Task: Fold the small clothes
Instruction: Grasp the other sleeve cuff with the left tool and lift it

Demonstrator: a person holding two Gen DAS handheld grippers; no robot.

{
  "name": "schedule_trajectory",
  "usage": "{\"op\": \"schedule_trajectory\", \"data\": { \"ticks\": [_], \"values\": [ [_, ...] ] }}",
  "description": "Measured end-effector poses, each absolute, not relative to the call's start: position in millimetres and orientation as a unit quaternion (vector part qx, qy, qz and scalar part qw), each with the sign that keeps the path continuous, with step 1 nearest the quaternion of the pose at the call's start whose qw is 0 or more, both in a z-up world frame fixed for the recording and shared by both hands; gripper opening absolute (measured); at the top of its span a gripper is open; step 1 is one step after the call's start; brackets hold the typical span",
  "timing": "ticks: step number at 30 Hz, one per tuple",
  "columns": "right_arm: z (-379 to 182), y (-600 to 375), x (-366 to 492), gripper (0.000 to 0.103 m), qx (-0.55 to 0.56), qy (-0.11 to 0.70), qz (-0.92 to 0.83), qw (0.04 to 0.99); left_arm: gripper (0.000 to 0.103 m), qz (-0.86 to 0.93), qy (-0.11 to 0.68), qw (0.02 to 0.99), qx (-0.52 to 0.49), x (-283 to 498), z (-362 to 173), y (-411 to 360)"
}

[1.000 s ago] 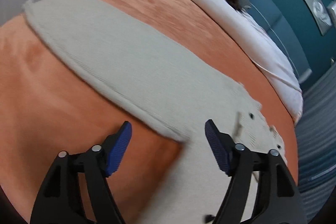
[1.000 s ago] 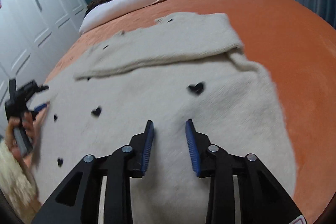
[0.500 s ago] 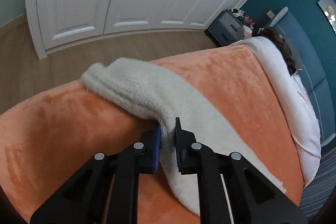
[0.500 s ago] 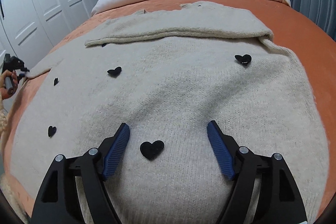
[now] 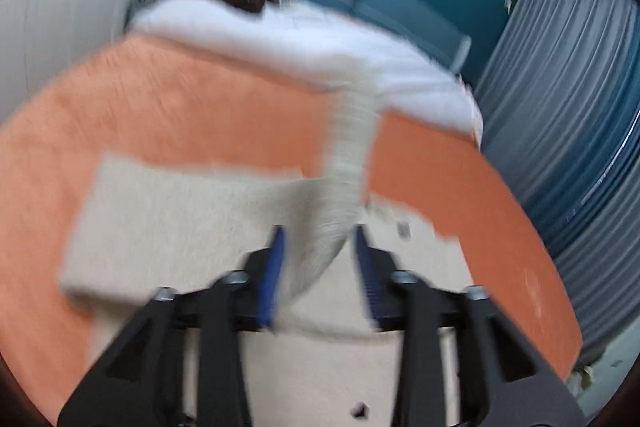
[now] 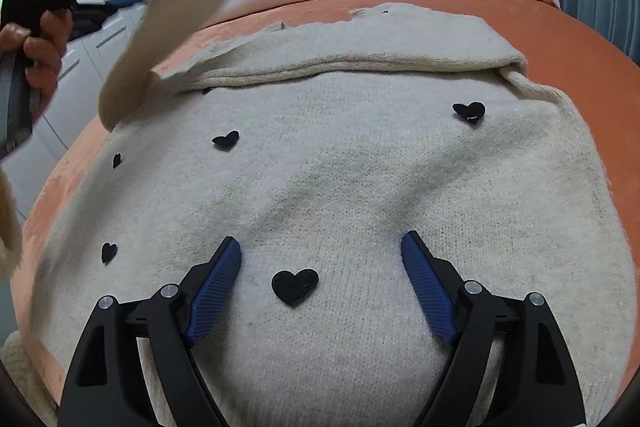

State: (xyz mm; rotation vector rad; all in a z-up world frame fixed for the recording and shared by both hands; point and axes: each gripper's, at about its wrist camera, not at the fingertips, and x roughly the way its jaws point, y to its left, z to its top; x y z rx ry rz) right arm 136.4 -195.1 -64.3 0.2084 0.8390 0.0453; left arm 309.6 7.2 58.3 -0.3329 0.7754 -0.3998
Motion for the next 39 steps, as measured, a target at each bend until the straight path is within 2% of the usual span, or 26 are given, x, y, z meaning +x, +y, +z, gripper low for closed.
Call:
{"op": "schedule_trajectory", "data": {
  "ticks": [3, 6, 10, 17, 19, 20, 21, 22, 23, 25, 28, 30, 31, 34, 35, 39],
  "values": [
    [-62, -197, 136, 0.082, 0.111, 0.407, 0.031, 0.906, 0.049, -0.187, 0.431, 0.859, -0.204, 287, -2, -8],
    [-50, -202, 139, 0.082, 0.128, 0.415, 0.035, 0.9, 0.049, -0.152, 0.454, 0.836, -0.269, 272, -33, 26],
    [-22, -222, 166, 0.082, 0.182, 0.395, 0.041, 0.899, 0.058, -0.082, 0.433, 0.827, -0.349, 291, -37, 97],
    [-14, -255, 297, 0.082, 0.284, 0.403, -0.004, 0.87, 0.057, -0.007, 0.41, 0.792, -0.453, 324, -45, 174],
    [-25, -259, 328, 0.081, 0.319, 0.418, -0.021, 0.851, 0.052, -0.005, 0.407, 0.779, -0.477, 330, -48, 179],
    [-30, -259, 340, 0.073, 0.332, 0.42, -0.026, 0.844, 0.046, -0.004, 0.404, 0.781, -0.476, 333, -47, 180],
    [-33, -258, 350, 0.061, 0.342, 0.422, -0.031, 0.839, 0.039, -0.006, 0.401, 0.785, -0.472, 335, -43, 177],
    [-36, -255, 361, 0.049, 0.345, 0.426, -0.028, 0.836, 0.019, -0.011, 0.397, 0.789, -0.468, 338, -40, 176],
    [-36, -251, 371, 0.008, 0.342, 0.432, -0.016, 0.834, 0.01, -0.02, 0.39, 0.797, -0.462, 343, -36, 172],
    [-19, -245, 378, 0.009, 0.335, 0.418, -0.001, 0.844, 0.008, -0.025, 0.362, 0.824, -0.435, 343, -15, 172],
    [48, -246, 348, 0.008, 0.327, 0.297, 0.044, 0.896, 0.008, -0.027, 0.335, 0.851, -0.403, 341, 6, 171],
    [70, -257, 316, 0.007, 0.303, 0.236, 0.033, 0.923, 0.009, -0.033, 0.35, 0.854, -0.384, 343, -1, 165],
    [63, -262, 312, 0.007, 0.282, 0.242, 0.007, 0.928, 0.009, -0.04, 0.364, 0.853, -0.372, 346, -10, 160],
    [-25, -281, 340, 0.007, 0.25, 0.408, -0.071, 0.875, 0.008, -0.023, 0.428, 0.838, -0.339, 350, -49, 142],
    [-44, -287, 340, 0.007, 0.261, 0.434, -0.077, 0.859, 0.008, -0.02, 0.437, 0.834, -0.337, 348, -58, 139],
    [-14, -292, 317, 0.007, 0.29, 0.353, -0.04, 0.889, 0.009, -0.018, 0.424, 0.851, -0.308, 340, -57, 133]
  ]
}}
